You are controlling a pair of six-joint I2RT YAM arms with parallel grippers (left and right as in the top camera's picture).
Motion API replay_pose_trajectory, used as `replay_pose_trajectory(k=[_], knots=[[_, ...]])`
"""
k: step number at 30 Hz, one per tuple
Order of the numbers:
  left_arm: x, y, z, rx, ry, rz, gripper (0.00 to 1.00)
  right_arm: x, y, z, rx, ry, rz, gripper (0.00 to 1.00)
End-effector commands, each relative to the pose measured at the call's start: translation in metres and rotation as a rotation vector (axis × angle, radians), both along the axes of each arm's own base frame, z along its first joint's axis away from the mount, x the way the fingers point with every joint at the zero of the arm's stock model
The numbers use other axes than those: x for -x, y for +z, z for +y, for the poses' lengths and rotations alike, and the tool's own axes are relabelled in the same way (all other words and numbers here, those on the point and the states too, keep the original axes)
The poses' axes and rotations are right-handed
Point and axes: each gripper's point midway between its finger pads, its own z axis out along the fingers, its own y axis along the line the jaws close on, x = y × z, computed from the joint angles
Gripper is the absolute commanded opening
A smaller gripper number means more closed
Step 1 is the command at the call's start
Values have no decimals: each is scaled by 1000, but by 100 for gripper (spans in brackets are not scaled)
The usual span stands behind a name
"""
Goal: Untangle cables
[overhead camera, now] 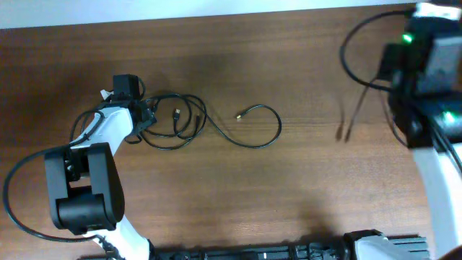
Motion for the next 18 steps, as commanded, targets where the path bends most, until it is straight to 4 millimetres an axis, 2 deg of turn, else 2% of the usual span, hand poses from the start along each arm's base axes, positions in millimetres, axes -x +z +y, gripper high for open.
replay_pose_trajectory(k=[1,2,3,5,7,9,10,12,14,15,18], knots=[[38,-43,-6,39,-18,167,99,-37,-46,81,-274,391,107,4],[38,-43,-6,38,-17,167,99,-43,-44,104,-349,500,93,4],[38,-43,-6,38,-18,167,99,-43,-27,126,-411,619,36,4],[39,-43,-6,39,-18,168,99,-23,18,158,-491,818,-63,4],[39,-43,-6,39,-18,170,99,0,50,159,-470,851,-140,4],[39,-44,-6,39,-18,170,99,11,58,149,-435,802,-161,4],[39,-43,-6,39,-17,169,99,5,54,119,-366,627,-164,4],[38,-43,-6,39,-18,166,99,-5,38,53,-336,196,-179,4],[38,-43,-6,38,-18,166,99,-3,14,10,-325,-127,-172,4],[38,-43,-6,39,-18,167,99,-11,-3,7,-304,-155,-121,4],[38,-43,-6,39,-18,166,99,-48,-51,13,-201,-76,53,4]])
